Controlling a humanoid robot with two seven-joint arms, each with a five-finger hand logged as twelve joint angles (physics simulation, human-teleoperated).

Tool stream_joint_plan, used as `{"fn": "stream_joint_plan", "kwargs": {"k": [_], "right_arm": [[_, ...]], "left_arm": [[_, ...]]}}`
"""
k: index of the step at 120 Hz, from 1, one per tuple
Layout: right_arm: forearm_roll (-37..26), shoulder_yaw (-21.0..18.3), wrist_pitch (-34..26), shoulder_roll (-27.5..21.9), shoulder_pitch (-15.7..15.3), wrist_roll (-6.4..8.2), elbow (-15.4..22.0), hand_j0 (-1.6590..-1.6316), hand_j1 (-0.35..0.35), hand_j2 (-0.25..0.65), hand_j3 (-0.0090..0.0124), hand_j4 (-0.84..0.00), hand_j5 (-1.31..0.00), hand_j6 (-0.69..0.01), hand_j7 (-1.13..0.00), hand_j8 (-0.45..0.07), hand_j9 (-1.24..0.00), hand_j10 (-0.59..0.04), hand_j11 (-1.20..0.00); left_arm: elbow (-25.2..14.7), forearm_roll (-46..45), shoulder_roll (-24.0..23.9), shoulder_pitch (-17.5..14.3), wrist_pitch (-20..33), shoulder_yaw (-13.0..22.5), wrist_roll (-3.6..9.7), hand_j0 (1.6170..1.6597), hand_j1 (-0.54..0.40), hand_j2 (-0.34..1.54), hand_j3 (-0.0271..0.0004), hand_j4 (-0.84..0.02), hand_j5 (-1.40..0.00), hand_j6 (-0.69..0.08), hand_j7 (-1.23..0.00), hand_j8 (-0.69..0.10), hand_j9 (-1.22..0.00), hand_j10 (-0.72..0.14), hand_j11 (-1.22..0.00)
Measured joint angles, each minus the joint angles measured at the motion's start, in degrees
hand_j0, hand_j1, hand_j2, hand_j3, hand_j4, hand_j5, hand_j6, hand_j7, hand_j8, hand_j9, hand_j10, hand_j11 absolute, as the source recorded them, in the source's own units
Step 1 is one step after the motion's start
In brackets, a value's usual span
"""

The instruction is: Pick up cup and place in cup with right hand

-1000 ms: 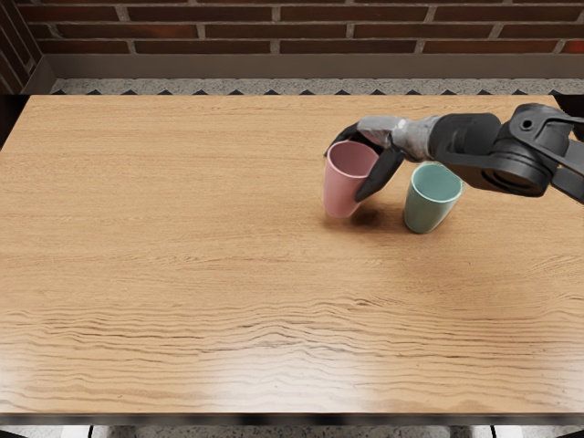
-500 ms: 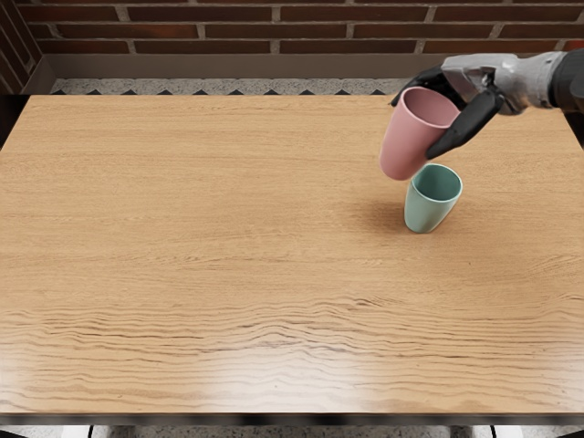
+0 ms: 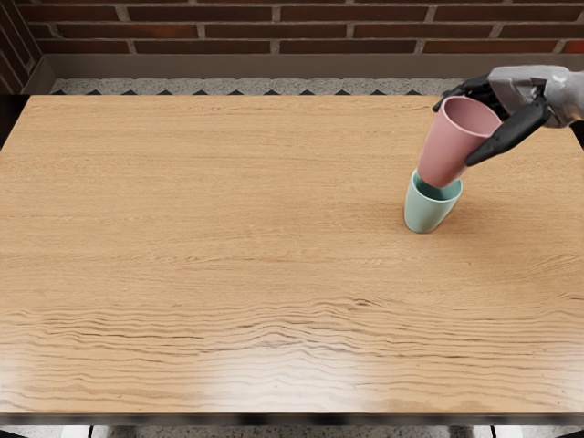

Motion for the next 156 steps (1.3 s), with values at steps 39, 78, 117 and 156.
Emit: {"fn": "stream_joint_plan", "kwargs": {"k": [39,78,117,156], "right_arm": [[-0.9,0.0,0.0,0.4,-2.9,2.85,-2.1,-1.656,0.121,-0.042,0.0004,-0.362,-0.59,-0.291,-0.57,-0.259,-0.59,-0.386,-0.6],[-2.4,0.0,-0.4,2.3,-4.6,4.62,-4.0,-1.6561,0.113,-0.051,0.0003,-0.371,-0.59,-0.299,-0.56,-0.266,-0.58,-0.393,-0.59],[-3.2,0.3,-0.5,2.6,-5.8,5.43,-5.3,-1.6573,-0.002,-0.05,0.0,-0.296,-0.42,-0.263,-0.41,-0.249,-0.41,-0.31,-0.42],[-3.1,0.6,-0.7,2.9,-5.8,5.45,-5.7,-1.6579,-0.171,-0.027,0.0,-0.153,-0.2,-0.153,-0.2,-0.144,-0.2,-0.155,-0.2]], "left_arm": [[0.0,0.0,0.0,0.0,0.0,0.0,0.0,1.6581,0.349,0.0,-0.0001,0.0,0.0,0.0,0.0,0.0,0.0,0.0,0.0],[0.0,0.0,0.0,0.0,0.0,0.0,0.0,1.6581,0.349,0.0,-0.0002,0.0,0.0,0.0,0.0,0.0,0.0,0.0,0.0],[0.0,0.0,0.0,0.0,0.0,0.0,0.0,1.6581,0.349,0.0,-0.0001,0.0,0.0,0.0,0.0,0.0,0.0,0.0,0.0],[0.0,0.0,0.0,0.0,0.0,0.0,0.0,1.6581,0.349,0.0,-0.0001,0.0,0.0,0.0,0.0,0.0,0.0,0.0,0.0]]}}
